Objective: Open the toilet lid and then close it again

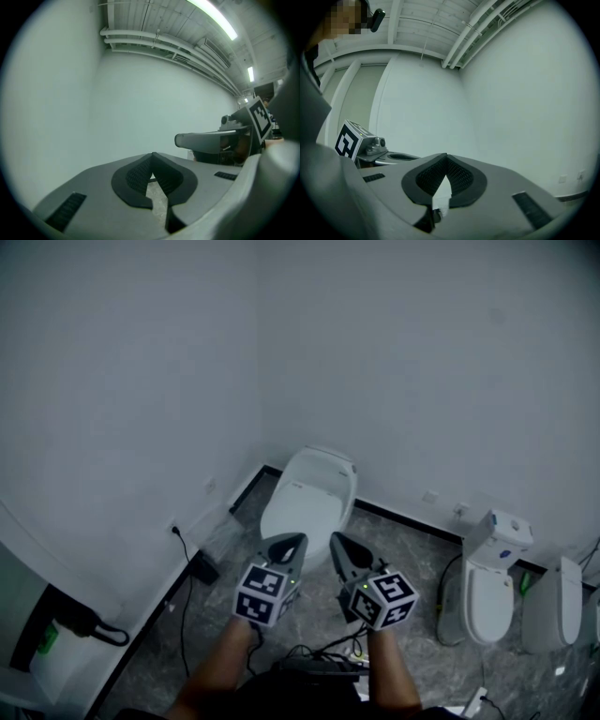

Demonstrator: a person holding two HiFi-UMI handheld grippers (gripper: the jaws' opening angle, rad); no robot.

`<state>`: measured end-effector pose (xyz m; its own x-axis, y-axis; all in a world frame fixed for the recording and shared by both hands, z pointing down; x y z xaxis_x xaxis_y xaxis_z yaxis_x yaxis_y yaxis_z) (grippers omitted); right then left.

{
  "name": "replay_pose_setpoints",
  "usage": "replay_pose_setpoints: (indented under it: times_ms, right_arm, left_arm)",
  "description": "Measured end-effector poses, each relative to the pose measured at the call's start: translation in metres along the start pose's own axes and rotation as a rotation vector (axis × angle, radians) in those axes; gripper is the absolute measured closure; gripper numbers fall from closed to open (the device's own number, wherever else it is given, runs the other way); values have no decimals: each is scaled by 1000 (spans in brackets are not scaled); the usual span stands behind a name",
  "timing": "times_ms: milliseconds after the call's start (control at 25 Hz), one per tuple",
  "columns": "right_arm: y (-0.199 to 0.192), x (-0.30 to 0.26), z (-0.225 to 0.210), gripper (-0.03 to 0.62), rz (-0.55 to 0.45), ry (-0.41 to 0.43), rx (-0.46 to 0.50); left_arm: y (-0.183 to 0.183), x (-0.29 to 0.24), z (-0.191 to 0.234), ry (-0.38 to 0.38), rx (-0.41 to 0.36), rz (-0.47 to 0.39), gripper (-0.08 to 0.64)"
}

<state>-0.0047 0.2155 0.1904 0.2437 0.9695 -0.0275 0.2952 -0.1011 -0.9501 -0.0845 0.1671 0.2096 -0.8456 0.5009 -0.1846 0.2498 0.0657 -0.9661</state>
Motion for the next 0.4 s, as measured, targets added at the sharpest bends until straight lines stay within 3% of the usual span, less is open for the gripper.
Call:
replay_pose_setpoints:
  times_ms: [400]
  right_arm:
    - [1, 4, -1, 583, -6, -1, -1]
  left_arm:
    - [3, 2, -1, 3, -1, -12, 552]
Point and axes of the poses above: the fingertips, and each gripper's own axes: x backward along the fingers, z to its left, y out of its top, the point moved 3 cm from there along x, backward along the fingers, and after that the axes turned 10 degrees about -x, right-handed, at the moved point
